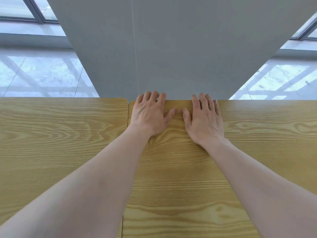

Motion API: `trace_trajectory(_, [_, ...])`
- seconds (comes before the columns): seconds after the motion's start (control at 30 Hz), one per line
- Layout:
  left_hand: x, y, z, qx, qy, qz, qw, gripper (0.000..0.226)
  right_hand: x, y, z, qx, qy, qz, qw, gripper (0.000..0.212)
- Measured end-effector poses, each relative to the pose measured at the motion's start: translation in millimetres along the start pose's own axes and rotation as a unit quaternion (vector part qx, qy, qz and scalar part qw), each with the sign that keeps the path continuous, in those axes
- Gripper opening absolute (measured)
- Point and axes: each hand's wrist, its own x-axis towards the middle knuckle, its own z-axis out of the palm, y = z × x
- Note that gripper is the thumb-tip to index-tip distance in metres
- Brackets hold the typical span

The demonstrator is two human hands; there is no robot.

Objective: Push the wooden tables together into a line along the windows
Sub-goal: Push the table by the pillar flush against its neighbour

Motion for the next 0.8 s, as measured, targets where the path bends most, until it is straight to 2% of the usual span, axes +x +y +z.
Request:
trace_trajectory(0.2, [-56, 5, -13, -0.016, 0.073, -0.002, 0.997, 0.057, -75, -8, 2, 0.058, 0.04, -0.029, 0.997, 0.06])
trace_trajectory(0.4, [-152, 31, -24, -0.033, 0.059, -0.032, 0.997, 0.059, -166, -4, -6, 0.067, 0.034, -0.028, 0.997, 0.058])
trace_trajectory(0.8, [-412, 140, -12, -0.071, 0.035, -0.097, 0.992, 0.062, -408, 19, -11, 0.084, 0.028, -0.054, 0.995, 0.059])
